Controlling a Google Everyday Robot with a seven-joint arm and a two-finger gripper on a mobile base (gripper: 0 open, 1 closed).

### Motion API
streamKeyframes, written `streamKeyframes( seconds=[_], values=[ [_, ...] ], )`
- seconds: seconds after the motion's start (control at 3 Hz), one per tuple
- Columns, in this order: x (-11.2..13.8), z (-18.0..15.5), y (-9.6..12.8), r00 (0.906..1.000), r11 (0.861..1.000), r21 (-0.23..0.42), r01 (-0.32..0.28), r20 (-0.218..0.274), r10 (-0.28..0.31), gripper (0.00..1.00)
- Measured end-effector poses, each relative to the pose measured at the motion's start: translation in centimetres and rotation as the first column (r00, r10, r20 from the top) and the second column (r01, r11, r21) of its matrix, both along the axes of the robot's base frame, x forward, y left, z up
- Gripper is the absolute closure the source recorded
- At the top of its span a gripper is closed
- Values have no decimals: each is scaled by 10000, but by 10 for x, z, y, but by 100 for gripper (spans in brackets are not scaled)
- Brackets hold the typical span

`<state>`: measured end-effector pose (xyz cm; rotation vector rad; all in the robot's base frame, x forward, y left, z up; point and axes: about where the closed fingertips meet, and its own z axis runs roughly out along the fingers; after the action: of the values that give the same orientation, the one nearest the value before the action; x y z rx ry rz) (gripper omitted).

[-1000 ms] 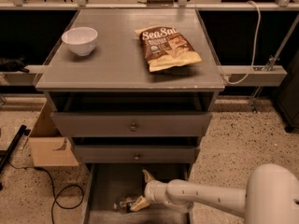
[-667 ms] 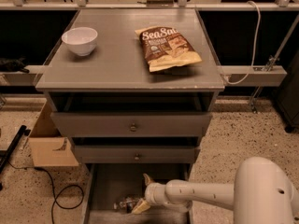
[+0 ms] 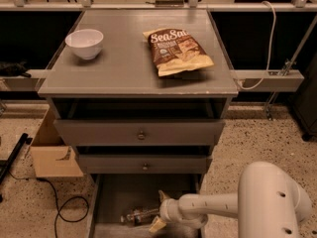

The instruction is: Pick water bottle from bottom drawer and place on counter

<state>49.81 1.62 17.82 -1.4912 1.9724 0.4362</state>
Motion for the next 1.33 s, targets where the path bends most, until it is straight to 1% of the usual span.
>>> streamKeyframes(
  seconds=[0.33, 0.67, 1.0, 1.33],
  values=[
    [7, -6, 15, 9998, 9998, -69, -177, -90, 176, 0],
    [18, -19, 44, 9988, 9989, -146, -445, -203, 442, 0],
    [22, -21, 41, 9992, 9991, -203, -384, -154, 381, 0],
    [24, -28, 29, 9998, 9996, -231, -188, -92, 186, 0]
  ],
)
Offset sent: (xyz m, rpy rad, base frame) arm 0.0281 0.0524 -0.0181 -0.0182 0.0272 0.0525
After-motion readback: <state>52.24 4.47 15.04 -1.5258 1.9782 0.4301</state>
